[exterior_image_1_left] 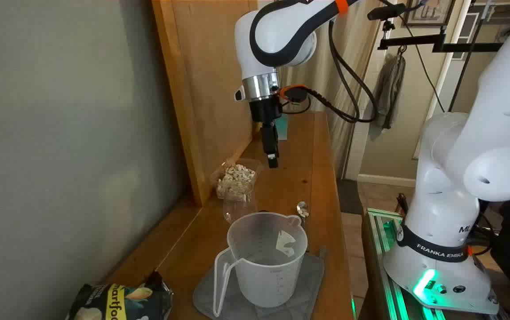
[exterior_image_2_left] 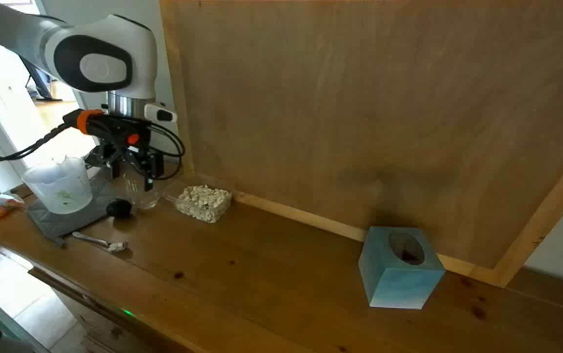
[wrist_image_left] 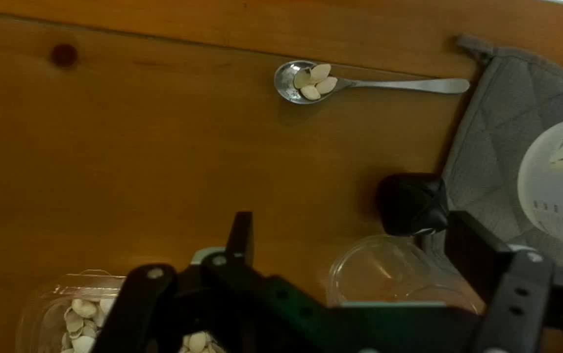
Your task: Pour the contents of the plastic jar into the glass cup
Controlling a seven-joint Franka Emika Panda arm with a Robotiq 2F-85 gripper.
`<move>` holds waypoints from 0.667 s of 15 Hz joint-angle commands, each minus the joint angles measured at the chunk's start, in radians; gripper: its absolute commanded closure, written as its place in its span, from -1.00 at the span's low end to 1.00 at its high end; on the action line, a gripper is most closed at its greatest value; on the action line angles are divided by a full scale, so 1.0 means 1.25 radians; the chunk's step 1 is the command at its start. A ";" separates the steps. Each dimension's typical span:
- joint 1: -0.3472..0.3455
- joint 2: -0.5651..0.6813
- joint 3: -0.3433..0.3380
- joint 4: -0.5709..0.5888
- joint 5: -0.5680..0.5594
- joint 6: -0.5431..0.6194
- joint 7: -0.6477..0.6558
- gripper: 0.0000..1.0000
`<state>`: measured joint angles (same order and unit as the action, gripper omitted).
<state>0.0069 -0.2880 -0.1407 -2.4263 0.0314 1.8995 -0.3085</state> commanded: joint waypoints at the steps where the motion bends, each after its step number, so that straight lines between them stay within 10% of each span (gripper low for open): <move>1: -0.011 0.001 0.011 0.001 0.003 -0.001 -0.002 -1.00; 10: 0.042 0.010 0.090 0.020 -0.022 -0.050 0.008 -1.00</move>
<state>0.0179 -0.2879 -0.0971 -2.4258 0.0300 1.8885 -0.3096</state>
